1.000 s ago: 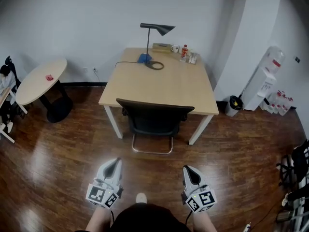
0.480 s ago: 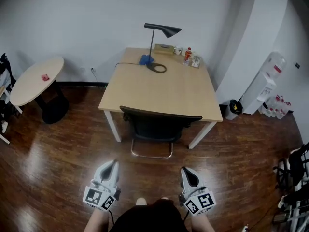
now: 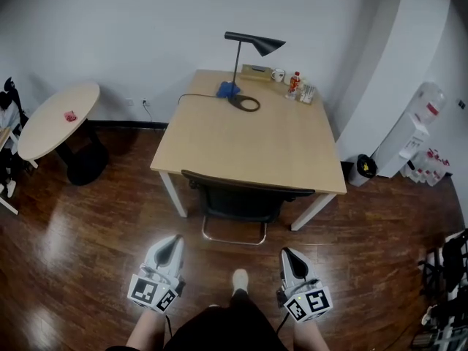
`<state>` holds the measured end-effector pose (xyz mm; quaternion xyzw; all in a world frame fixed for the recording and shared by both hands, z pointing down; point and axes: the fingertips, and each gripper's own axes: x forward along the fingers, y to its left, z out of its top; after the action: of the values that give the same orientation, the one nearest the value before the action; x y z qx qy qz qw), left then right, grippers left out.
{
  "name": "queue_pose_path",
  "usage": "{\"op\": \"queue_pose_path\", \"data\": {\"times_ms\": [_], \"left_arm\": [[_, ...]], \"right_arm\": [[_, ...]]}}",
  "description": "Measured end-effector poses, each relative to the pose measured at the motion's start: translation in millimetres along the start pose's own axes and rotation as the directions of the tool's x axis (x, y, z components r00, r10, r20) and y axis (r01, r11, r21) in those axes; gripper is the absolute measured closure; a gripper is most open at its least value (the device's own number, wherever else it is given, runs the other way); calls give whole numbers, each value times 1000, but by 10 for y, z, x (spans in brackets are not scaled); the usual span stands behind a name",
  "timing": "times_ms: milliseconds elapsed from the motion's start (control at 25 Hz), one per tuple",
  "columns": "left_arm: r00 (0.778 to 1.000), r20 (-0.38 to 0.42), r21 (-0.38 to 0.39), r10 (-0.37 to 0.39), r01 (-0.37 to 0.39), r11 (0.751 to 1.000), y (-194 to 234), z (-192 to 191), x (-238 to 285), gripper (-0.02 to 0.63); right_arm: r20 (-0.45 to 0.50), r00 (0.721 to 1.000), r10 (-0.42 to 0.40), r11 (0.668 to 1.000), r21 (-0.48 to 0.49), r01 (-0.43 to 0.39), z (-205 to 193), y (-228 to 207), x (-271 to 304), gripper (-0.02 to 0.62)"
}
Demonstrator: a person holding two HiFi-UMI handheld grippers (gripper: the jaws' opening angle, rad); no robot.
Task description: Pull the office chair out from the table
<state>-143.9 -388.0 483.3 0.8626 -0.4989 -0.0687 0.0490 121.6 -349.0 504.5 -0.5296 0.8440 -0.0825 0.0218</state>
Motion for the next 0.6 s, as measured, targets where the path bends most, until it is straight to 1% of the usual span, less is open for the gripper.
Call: {"op": "queue_pose_path", "data": {"times_ms": [200,440,520,600], "left_arm": [[1000,19,16,16,-16,1000,123,68,425,604],[999,29,53,36,-38,998,256,156,845,604],[999,28,74,42,-44,996,306,183,965,604],[999,25,97,43,-45,994,346,196,1096,604]], "right_arm": [[15,1000,-15,1000,-11,15,143,-483,305,581],[78,996,-31,999,-18,32,368,-946,754,581],[86,996,-9,999,-36,13,423,-1009,898,581],[74,997,29,998,-63,-25,438,-1041,1045,580]]}}
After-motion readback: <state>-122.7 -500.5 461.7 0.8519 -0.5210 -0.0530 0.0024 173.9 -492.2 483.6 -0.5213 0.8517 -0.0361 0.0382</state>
